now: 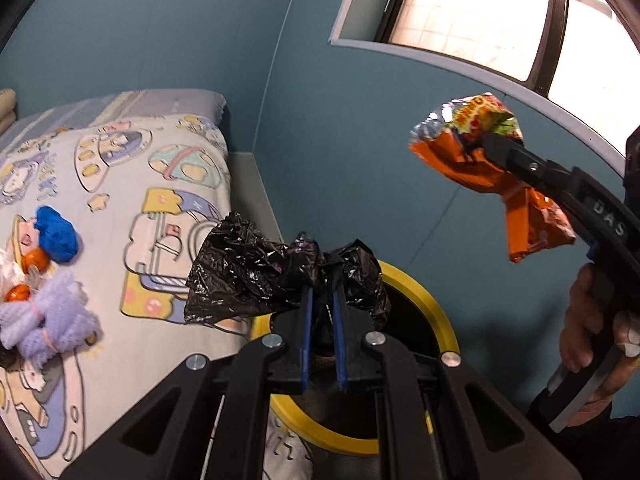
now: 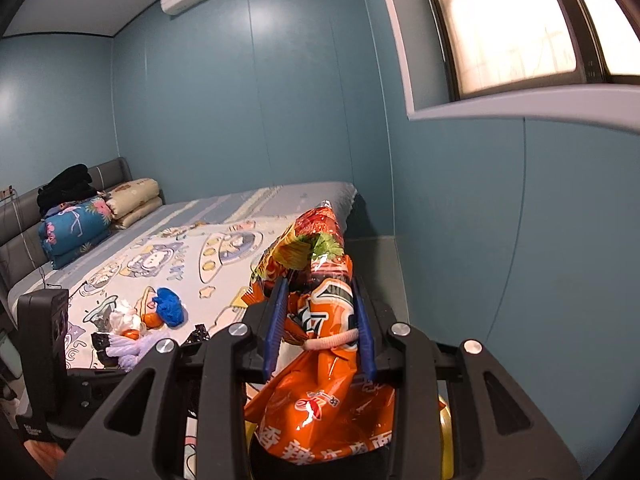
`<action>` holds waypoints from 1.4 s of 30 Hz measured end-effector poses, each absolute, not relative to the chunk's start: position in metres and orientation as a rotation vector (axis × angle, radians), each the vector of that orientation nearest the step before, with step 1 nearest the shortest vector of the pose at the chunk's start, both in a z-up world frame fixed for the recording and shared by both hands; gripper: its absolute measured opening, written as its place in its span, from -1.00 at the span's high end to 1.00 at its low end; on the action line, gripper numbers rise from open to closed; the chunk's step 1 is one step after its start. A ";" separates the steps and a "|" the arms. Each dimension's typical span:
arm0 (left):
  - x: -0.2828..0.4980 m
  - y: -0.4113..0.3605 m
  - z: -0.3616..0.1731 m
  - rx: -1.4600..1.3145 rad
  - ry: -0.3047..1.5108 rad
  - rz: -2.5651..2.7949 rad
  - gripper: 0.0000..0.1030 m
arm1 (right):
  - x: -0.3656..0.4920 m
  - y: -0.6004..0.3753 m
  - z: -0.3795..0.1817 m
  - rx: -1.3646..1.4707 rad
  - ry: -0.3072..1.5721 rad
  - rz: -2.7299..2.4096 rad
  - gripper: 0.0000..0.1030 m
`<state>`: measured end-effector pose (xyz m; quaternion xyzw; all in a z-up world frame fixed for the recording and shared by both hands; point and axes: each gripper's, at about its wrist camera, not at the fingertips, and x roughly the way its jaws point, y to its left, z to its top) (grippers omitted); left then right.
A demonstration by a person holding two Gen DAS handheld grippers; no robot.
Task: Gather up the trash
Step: 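Carry both bags over the yellow bin and open both tools to drop them, then move both open tools back over the remaining trash on the bed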
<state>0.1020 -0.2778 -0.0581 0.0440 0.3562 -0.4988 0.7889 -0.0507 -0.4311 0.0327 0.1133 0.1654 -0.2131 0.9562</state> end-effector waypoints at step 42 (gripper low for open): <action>0.119 -0.244 -0.045 0.004 0.744 -0.995 0.02 | -0.059 -0.443 0.033 0.291 0.306 -0.499 -0.03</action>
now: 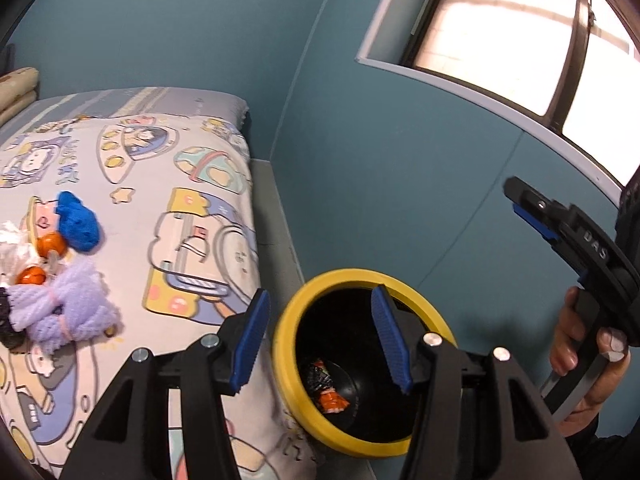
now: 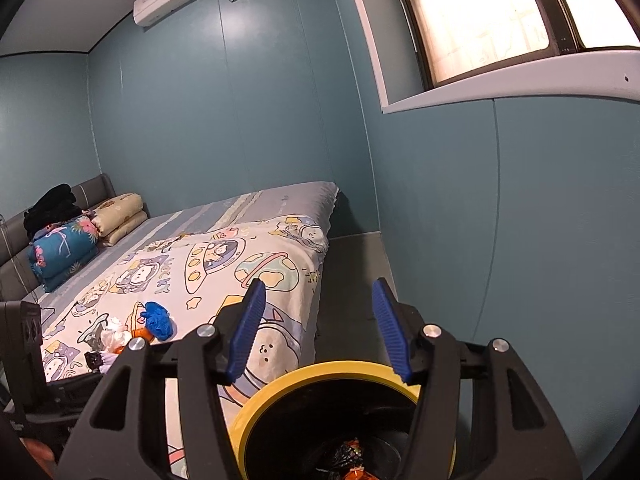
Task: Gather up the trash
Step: 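Move both open tools back over the remaining trash on the bed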
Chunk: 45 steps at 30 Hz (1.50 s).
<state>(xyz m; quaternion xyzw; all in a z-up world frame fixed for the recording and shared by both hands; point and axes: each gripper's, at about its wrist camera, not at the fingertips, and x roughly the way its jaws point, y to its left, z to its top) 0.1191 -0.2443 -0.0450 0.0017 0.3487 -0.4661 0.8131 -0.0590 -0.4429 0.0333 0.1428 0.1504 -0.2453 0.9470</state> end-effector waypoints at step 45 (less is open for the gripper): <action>0.219 0.016 0.000 -0.086 0.557 -0.342 -0.73 | 0.118 -0.288 0.023 0.155 0.348 0.007 -0.47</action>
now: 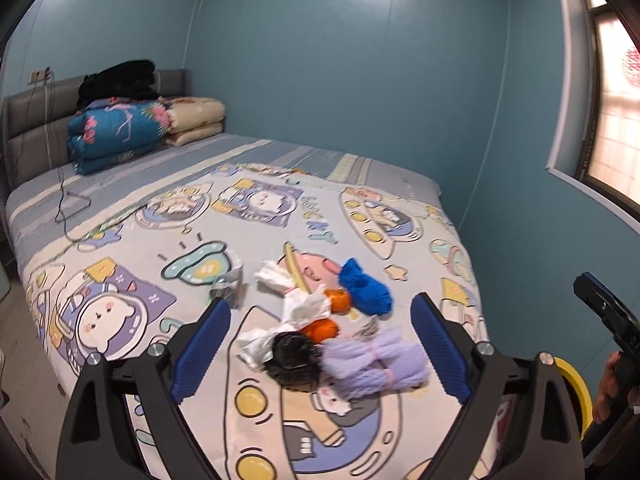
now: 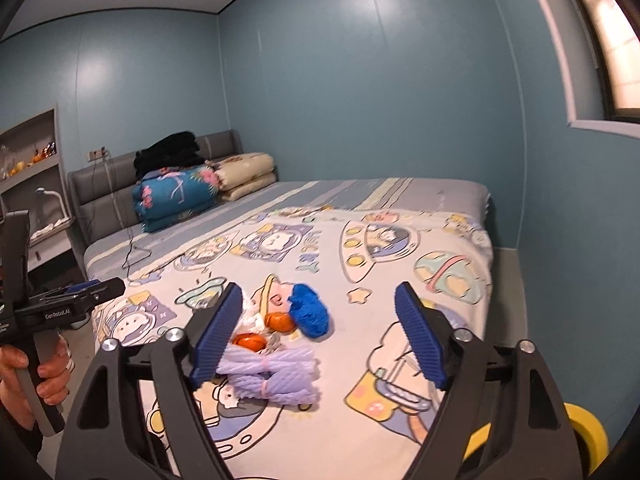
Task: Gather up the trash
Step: 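Move both open tools back over the remaining trash on the bed, then grasp the purple foam net with the right tool while the left tool grasps another black bag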
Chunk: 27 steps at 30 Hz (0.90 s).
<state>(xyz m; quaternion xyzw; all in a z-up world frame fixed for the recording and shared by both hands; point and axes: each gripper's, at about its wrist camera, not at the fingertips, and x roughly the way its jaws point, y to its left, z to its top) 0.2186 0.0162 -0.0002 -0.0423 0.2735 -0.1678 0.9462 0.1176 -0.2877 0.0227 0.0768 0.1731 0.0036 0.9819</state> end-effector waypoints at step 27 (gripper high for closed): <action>0.306 0.024 -0.133 -0.130 0.800 -0.315 -0.77 | 0.227 -0.256 -0.103 0.182 0.655 0.067 -0.56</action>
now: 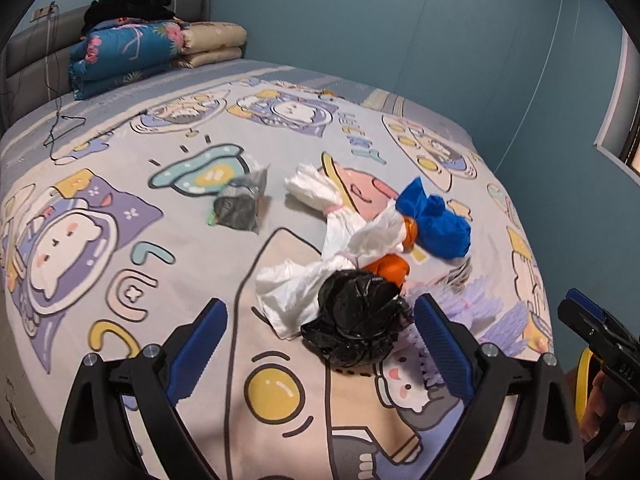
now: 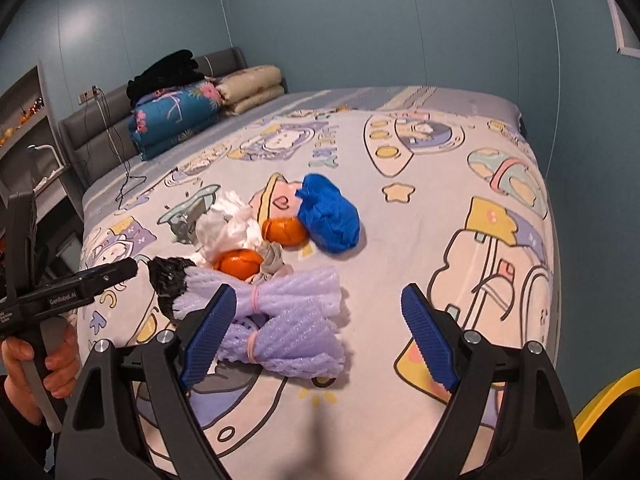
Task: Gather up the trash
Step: 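Grasp the purple foam net with the right tool while the left tool grasps another black bag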
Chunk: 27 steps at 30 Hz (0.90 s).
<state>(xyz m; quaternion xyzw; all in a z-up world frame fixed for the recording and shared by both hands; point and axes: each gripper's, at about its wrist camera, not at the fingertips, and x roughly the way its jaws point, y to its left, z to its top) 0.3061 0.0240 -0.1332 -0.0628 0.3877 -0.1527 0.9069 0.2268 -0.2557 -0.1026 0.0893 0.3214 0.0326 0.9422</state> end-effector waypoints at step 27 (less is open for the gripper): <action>0.346 0.007 -0.174 -0.189 0.884 -0.446 -0.56 | 0.264 -0.235 -0.157 0.242 0.831 0.078 -0.42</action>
